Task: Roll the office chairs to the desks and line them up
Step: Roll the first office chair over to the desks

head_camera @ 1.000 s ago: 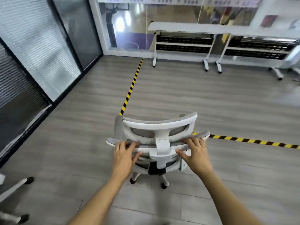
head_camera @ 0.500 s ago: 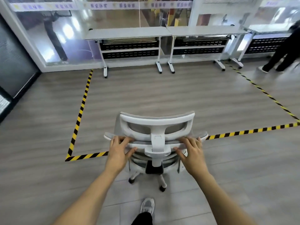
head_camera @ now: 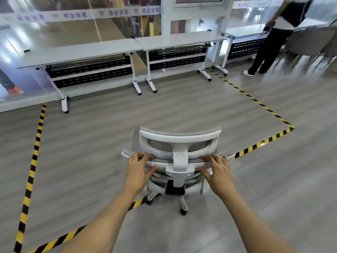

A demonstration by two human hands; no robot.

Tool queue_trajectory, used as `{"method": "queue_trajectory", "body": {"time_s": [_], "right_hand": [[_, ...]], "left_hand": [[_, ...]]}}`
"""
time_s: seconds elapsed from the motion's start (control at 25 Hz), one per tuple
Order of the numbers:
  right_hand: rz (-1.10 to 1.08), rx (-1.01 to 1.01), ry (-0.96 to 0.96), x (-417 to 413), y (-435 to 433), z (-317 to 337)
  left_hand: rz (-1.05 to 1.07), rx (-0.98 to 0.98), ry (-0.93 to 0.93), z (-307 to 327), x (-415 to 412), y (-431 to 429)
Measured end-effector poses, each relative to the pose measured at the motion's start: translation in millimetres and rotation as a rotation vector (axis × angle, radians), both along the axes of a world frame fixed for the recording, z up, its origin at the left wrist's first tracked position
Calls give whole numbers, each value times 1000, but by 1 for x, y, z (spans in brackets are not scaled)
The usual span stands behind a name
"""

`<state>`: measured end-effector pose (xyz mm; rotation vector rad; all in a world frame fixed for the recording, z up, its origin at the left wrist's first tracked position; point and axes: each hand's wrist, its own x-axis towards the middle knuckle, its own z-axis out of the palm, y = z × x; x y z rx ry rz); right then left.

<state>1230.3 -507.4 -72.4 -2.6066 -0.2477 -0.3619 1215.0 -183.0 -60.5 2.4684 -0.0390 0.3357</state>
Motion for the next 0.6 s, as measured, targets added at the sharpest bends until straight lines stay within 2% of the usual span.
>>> {"method": "queue_trajectory", "body": {"time_s": [0.24, 0.6], "right_hand": [[-11, 31, -79, 181, -89, -4], [26, 81, 18, 486, -222, 8]], "left_hand": [[-23, 38, -44, -2, 190, -85], [35, 8, -9, 8, 477, -225]]}}
